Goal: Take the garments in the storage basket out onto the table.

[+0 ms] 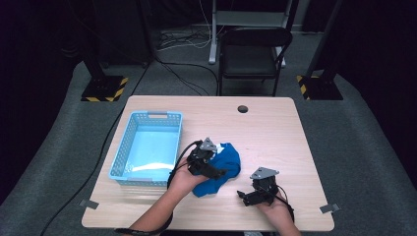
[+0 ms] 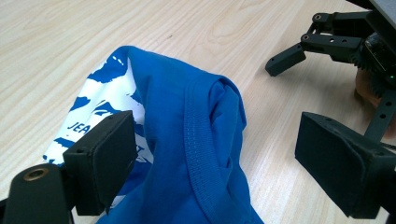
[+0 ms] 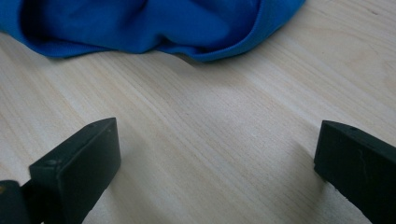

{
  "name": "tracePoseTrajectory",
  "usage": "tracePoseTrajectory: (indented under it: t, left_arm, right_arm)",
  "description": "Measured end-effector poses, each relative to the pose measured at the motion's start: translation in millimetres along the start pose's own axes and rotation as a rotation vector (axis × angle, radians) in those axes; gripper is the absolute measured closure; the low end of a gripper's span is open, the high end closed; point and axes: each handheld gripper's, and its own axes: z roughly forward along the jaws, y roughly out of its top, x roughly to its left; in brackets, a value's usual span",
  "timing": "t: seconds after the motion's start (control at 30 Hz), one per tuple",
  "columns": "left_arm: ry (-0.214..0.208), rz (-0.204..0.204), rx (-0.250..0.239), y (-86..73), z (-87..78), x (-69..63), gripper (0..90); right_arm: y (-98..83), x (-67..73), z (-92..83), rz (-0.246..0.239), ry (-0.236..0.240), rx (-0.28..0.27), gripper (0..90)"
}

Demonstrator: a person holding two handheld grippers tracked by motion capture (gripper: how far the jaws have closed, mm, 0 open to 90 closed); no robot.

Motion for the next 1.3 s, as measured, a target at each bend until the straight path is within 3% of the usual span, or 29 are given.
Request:
tracePoseTrajectory:
  t: [0.5, 1.3]
  left_arm:
    - [0.018, 0.029, -0.048, 8.7, -21.6, -5.6, 7.4]
    - [0.042, 0.024, -0.128, 11.3, -43.5, -9.5, 1.8]
  right_arm:
    - [0.1, -0.1, 0.0, 0.001, 0.001, 0.0, 0.0]
    - [0.1, 0.0, 0.1, 0.001, 0.0, -0.001, 0.0]
